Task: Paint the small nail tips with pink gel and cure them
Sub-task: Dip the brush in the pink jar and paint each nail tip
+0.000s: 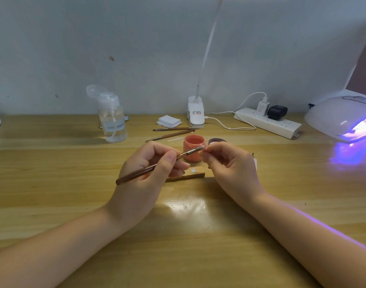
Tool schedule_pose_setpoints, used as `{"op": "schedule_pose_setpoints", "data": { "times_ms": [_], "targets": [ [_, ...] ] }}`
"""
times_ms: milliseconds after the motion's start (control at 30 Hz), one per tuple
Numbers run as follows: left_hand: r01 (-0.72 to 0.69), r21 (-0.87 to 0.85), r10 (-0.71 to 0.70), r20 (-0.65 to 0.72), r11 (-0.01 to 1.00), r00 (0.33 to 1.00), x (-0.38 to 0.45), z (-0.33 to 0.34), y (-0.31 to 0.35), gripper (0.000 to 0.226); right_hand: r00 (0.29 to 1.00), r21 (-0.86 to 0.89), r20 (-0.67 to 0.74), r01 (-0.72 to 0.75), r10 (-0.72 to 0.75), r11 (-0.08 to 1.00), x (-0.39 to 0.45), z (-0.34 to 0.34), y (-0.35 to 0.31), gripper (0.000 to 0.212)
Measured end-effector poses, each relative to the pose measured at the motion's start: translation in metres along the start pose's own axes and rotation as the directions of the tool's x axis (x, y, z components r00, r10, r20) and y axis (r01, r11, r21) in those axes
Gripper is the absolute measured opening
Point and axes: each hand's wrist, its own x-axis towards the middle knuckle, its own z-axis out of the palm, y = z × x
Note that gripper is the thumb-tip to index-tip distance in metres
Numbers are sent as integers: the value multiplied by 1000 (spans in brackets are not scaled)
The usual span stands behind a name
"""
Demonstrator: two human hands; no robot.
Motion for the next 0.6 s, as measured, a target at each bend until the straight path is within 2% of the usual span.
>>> {"op": "schedule_pose_setpoints", "data": {
  "times_ms": [167,367,500,600],
  "targets": [
    [17,45,-15,-55,999,998,1,0,-1,19,1000,12,20,-7,6,1000,0,0,-1,15],
    [8,-29,-8,-1,1000,1000,0,1,1,17,1000,14,18,-2,2,1000,0,0,-2,14],
    [21,12,-20,-45,1000,999,1,0,-1,21,1000,16,22,-1,0,1000,0,0,-2,13],
    [-10,-22,9,-28,1000,1000,1,-1,1,18,1000,13,9,19,-19,1000,0,0,-3,15]
  ]
}}
